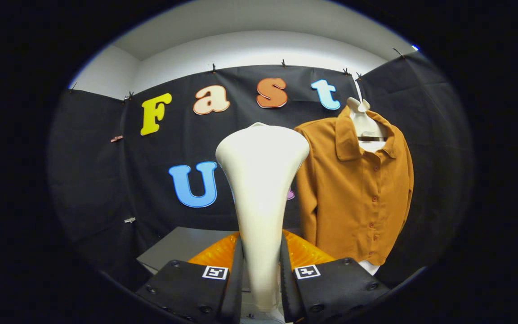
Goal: Iron the clothes twice with a garment steamer, once on the left side and once on the right side.
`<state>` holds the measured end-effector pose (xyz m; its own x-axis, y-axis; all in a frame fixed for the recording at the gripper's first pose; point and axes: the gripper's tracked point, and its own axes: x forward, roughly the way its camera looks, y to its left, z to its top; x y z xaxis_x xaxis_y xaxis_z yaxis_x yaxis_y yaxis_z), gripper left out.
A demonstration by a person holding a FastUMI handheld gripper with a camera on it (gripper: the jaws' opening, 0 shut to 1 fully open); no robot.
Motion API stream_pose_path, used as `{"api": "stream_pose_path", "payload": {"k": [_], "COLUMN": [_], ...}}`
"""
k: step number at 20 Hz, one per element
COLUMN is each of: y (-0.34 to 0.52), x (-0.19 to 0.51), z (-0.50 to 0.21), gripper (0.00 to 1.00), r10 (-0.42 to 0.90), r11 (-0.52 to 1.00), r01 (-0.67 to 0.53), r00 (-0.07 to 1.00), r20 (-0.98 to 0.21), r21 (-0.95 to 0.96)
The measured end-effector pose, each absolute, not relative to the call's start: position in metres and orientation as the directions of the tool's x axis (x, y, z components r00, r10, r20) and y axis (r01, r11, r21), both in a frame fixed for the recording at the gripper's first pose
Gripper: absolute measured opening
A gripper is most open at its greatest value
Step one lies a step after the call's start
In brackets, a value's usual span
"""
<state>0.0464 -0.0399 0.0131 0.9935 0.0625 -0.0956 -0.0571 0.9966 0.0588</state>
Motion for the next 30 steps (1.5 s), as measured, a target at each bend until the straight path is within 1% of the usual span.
{"api": "stream_pose_path", "payload": {"k": [4, 10, 30], "y": [-0.002, 0.029, 0.041], "x": [0.026, -0.002, -0.017], "z": [0.020, 0.016, 0.022], "gripper": [0.39, 0.39, 0.39], "r10": [0.079, 0.086, 0.092], "r11": [0.996, 0.995, 0.995], "r01": [-0.075, -0.083, -0.089], "r00": [0.994, 0.993, 0.994], "r20": [-0.080, -0.078, -0.062], "r21": [0.050, 0.048, 0.046]}}
